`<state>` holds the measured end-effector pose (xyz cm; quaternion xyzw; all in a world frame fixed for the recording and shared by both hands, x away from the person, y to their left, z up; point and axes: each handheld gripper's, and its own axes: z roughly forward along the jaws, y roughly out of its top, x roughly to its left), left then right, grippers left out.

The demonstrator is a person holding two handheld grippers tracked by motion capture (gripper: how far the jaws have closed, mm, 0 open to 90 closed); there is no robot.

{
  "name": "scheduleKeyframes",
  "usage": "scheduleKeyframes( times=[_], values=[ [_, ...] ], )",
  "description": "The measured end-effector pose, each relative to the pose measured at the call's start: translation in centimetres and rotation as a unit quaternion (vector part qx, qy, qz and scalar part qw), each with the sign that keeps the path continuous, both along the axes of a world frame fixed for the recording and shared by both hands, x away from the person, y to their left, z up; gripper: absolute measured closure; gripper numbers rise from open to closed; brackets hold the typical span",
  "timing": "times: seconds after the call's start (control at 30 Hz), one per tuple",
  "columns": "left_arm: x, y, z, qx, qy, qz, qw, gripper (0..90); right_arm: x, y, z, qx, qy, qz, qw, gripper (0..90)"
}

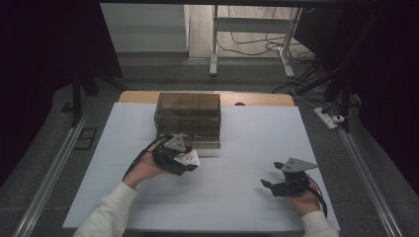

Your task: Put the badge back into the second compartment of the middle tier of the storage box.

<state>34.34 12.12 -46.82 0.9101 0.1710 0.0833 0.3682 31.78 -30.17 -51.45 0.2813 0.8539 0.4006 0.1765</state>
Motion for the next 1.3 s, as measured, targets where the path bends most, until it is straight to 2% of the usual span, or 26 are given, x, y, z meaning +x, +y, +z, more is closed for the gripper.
scheduleKeyframes(
  times=[0.2, 0.9, 1.3],
  values=[
    [-0.1, 0.2, 0.4, -0.011, -0.010, 0.009, 0.9999, 32.7, 0.0, 0.0, 0.0, 0.001, 0.000, 0.000, 1.0000, 15.3],
    [0.1, 1.7, 1.4, -0.037, -0.021, 0.042, 0.9982, 32.7, 0.0, 0.0, 0.0, 0.001, 0.000, -0.001, 1.0000, 15.3],
    [0.5, 2.5, 1.8, -0.057, -0.023, 0.085, 0.9946, 32.7, 0.0, 0.0, 0.0, 0.004, -0.001, -0.003, 1.0000, 15.3]
  ],
)
